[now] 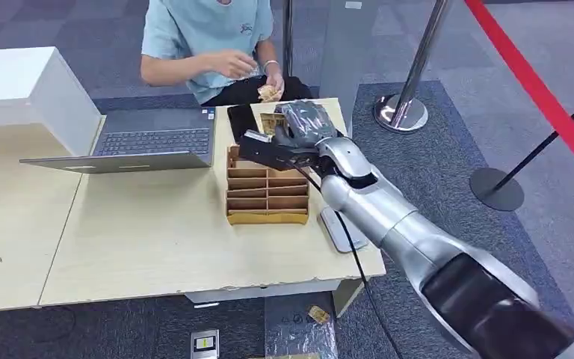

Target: Pass the card to the sensor for recognition and then transmit it.

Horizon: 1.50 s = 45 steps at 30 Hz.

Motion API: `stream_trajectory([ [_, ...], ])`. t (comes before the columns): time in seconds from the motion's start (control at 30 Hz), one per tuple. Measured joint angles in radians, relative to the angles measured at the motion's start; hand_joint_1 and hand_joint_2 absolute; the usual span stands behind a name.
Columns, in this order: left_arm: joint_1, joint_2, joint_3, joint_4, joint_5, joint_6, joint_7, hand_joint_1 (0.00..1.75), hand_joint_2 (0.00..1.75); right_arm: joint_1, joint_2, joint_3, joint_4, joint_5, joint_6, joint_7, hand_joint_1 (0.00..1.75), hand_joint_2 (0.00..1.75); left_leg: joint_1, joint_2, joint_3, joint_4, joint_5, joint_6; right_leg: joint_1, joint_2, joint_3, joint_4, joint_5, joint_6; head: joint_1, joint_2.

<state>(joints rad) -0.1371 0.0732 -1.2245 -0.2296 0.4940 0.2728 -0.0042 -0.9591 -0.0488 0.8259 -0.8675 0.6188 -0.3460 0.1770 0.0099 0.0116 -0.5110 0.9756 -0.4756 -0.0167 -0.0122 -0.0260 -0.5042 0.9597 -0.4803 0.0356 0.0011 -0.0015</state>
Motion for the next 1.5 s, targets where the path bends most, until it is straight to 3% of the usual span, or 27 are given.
stream_trajectory([
  [0.2, 0.004, -0.003, 0.0, 0.0, 0.013, 0.011, -0.003, 0.0, 1.75, 0.026, -0.027, -0.01, -0.011, -0.029, -0.009, 0.021, 1.75, 1.75, 0.0, 0.0, 0.0, 0.0, 0.0, 0.0, 0.0, 0.0, 0.001, -0.001, 0.0, 0.0, 0.0, 0.0],
  [0.57, 0.016, -0.004, 0.004, 0.0, 0.051, 0.017, 0.018, 0.0, 1.75, 0.261, -0.16, -0.129, -0.128, -0.18, -0.143, 0.086, 1.75, 1.75, 0.0, 0.0, 0.0, 0.0, -0.001, 0.0, 0.0, 0.0, 0.001, -0.002, 0.0, 0.0, 0.0, 0.0],
  [0.77, 0.015, -0.004, 0.009, 0.0, 0.055, 0.026, 0.011, 0.0, 1.75, 0.332, -0.214, -0.193, -0.189, -0.205, -0.154, 0.086, 1.75, 1.75, 0.0, 0.001, 0.001, 0.0, -0.001, 0.0, 0.0, 0.001, 0.001, -0.002, 0.0, 0.0, 0.0, 0.0],
  [1.13, 0.015, -0.004, 0.01, 0.0, 0.057, 0.025, 0.016, 0.0, 1.75, 0.41, -0.233, -0.247, -0.277, -0.272, -0.133, 0.095, 1.75, 1.75, 0.0, 0.001, 0.001, 0.0, -0.001, 0.0, 0.0, 0.001, 0.001, -0.002, 0.0, 0.0, 0.0, 0.0],
  [1.5, 0.013, -0.005, 0.01, 0.0, 0.06, 0.026, 0.016, 0.0, 1.75, 0.446, -0.218, -0.247, -0.296, -0.333, -0.119, 0.088, 1.75, 1.75, 0.0, 0.001, 0.001, 0.0, -0.001, 0.0, 0.0, 0.001, 0.001, -0.002, 0.0, 0.0, 0.0, 0.0],
])
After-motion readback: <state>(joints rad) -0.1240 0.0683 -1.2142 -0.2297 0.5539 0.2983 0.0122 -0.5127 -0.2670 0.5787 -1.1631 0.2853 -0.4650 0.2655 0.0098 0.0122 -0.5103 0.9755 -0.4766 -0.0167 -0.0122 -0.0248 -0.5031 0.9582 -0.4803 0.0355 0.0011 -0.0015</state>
